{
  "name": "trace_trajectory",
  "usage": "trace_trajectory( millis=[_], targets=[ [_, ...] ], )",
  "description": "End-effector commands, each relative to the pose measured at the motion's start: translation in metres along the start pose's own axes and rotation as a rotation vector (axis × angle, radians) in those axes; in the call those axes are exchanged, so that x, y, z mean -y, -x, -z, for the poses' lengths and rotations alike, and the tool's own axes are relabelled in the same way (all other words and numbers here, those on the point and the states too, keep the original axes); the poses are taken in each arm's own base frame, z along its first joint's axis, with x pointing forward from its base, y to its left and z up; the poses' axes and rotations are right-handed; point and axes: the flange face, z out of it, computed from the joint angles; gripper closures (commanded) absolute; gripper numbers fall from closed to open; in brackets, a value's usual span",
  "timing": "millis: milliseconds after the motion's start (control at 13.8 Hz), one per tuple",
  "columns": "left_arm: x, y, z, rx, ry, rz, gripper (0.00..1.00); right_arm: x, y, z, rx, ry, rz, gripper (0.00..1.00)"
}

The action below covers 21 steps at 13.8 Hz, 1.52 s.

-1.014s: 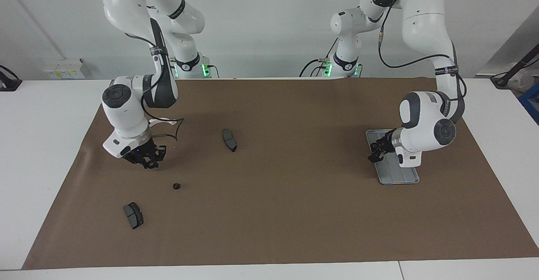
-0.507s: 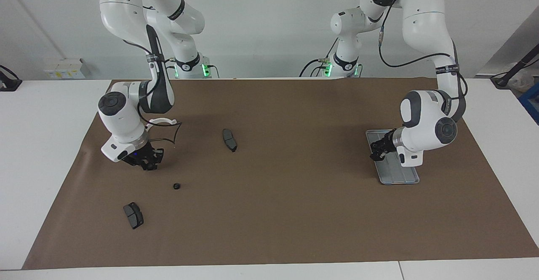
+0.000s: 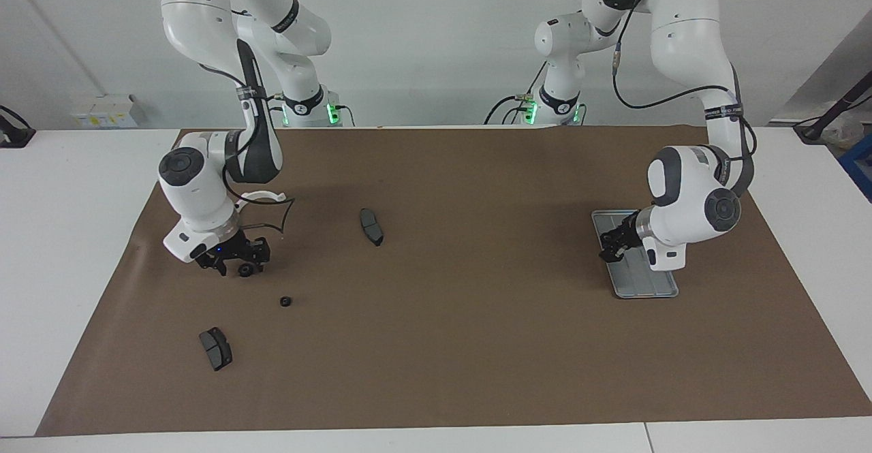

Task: Place bearing gear from tray to pile
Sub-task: 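Carry the third gear from the tray to the center with the left gripper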

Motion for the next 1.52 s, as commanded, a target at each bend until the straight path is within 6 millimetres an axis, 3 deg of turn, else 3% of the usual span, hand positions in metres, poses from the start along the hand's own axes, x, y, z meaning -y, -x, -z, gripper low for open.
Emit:
trace_trajectory(
  millis=[0, 217, 362, 435, 942, 1231, 1449],
  targets=[
    [-0.005, -0.005, 0.030, -0.034, 0.033, 0.010, 0.76, 0.004, -0.005, 0.026, -0.037, -0.007, -0.010, 0.00],
    [-0.012, -0.004, 0.070, -0.069, 0.077, 0.002, 0.76, 0.018, -0.018, 0.058, -0.037, -0.007, -0.033, 0.00],
    [-0.024, 0.009, 0.075, -0.079, 0.087, -0.025, 0.76, 0.026, -0.026, 0.073, -0.037, -0.010, -0.055, 0.00],
    [-0.041, 0.027, 0.075, -0.093, 0.089, -0.062, 0.76, 0.033, -0.030, 0.079, -0.035, -0.010, -0.060, 0.00],
    [-0.135, 0.156, 0.056, -0.168, 0.102, -0.279, 0.76, 0.061, -0.049, 0.142, -0.026, 0.004, -0.143, 0.00],
    [-0.185, 0.223, 0.026, -0.214, 0.167, -0.293, 0.76, 0.069, -0.044, 0.185, -0.038, 0.013, -0.213, 0.00],
    [-0.212, 0.253, -0.006, -0.249, 0.195, -0.282, 0.76, 0.070, -0.035, 0.205, -0.034, 0.018, -0.217, 0.00]
  ],
)
